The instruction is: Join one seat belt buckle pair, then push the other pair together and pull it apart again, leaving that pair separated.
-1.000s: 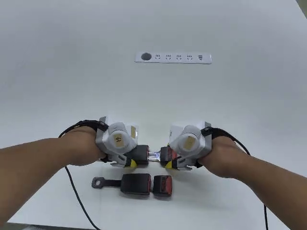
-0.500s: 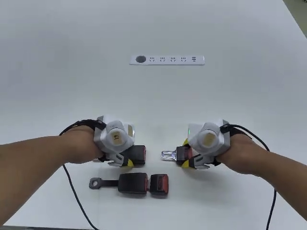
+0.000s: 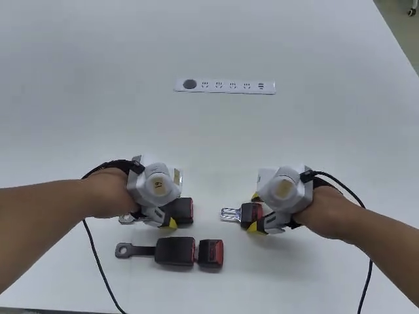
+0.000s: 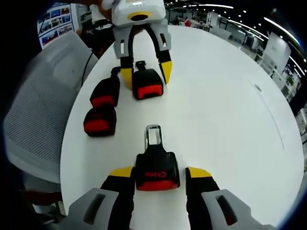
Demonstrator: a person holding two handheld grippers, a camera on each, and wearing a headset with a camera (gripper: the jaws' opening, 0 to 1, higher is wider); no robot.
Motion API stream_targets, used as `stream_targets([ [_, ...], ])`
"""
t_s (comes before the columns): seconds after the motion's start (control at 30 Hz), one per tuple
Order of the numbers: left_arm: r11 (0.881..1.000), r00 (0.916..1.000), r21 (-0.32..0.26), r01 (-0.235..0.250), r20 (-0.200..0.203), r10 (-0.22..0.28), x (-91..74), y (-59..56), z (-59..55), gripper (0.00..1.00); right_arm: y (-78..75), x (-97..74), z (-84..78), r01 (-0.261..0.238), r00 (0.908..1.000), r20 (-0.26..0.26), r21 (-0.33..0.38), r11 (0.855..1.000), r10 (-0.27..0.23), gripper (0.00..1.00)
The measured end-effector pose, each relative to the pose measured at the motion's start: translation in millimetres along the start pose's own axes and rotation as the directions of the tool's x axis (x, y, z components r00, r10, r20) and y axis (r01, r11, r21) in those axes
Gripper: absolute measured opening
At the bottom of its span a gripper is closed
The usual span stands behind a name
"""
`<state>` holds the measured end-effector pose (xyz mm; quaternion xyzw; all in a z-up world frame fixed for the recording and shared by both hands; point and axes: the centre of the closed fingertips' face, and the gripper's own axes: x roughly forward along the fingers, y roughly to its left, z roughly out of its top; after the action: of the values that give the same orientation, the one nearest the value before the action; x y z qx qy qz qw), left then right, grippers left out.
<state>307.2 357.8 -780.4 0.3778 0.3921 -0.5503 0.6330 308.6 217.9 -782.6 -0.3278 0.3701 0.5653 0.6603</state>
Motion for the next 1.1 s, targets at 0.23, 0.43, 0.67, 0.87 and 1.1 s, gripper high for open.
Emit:
stream_targets([
  [0.23, 1.000, 0.9994, -0.001, -0.022, 0.028, 0.022, -10.3, -0.3, 6.4, 0.52, 4.4, -8.3, 10.1, 0.041, 0.9988, 0.025, -0.011, 0.999, -0.041, 0.41],
  [0.43, 0.991, 0.9851, -0.072, -0.115, 0.120, 0.123, -37.2, 2.8, 19.3, 0.55, 13.1, -28.6, 16.4, 0.075, 0.9918, 0.098, 0.072, 0.995, -0.082, 0.43],
  [0.67, 0.964, 0.9594, -0.188, -0.188, 0.175, 0.221, -65.1, -18.1, 13.6, 0.65, 31.9, -44.2, 23.7, 0.089, 0.9791, 0.167, 0.158, 0.983, -0.115, 0.53],
  [0.87, 0.925, 0.9411, -0.299, -0.233, 0.170, 0.292, -84.8, -35.8, -9.3, 0.71, 43.1, -49.2, 23.7, 0.126, 0.9613, 0.215, 0.213, 0.969, -0.172, 0.66],
  [1.1, 0.894, 0.9327, -0.370, -0.253, 0.152, 0.327, -95.6, -55.3, -33.1, 0.81, 58.6, -55.5, 15.0, 0.135, 0.9518, 0.234, 0.263, 0.955, -0.199, 0.74],
])
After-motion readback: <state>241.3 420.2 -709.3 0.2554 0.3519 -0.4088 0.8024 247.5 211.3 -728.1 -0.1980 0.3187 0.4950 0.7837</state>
